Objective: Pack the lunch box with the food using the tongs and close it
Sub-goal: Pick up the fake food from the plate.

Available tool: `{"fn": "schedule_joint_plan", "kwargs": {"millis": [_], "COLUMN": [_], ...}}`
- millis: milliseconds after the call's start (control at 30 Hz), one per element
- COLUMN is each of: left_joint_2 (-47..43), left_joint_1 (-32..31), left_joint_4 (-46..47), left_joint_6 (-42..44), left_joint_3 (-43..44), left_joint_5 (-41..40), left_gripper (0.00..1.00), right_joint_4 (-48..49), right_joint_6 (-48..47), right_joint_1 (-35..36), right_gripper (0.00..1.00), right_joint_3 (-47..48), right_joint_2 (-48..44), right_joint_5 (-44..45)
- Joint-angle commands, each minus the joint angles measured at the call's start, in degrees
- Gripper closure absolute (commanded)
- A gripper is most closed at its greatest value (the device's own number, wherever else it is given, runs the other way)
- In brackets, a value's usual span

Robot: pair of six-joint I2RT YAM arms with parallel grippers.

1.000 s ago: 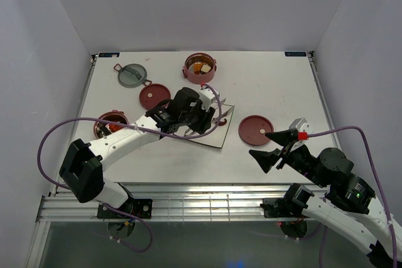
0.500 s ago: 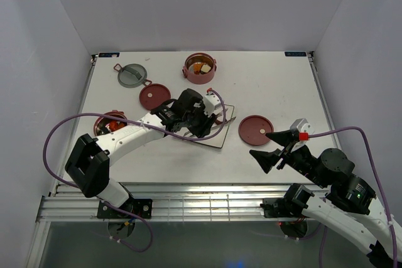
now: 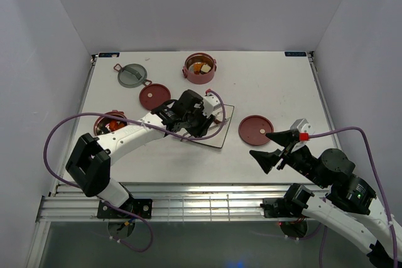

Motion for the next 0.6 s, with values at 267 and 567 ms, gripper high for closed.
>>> {"fn": "schedule_joint_plan", "kwargs": {"millis": [267,567], "left_joint_2": [1.4,3.1], "left_joint_1": [0.8,1.2], "left_joint_4": [-0.5,-1.0], "left_joint_6": [-1.4,-2.1], "left_joint_3": [1.2,1.7], "left_joint_5": [0.5,-1.8], "left_gripper": [0.49,0.48], "right_joint_4": [0.3,0.3], "right_joint_6": [-0.5,-0.5], "right_joint_1": [0.4,0.6], "right_gripper": [0.11,0.11], "right_joint_3": [2.0,2.0], "right_joint_2": [-0.9,-1.0], "right_joint_5": [1.1,1.4]}}
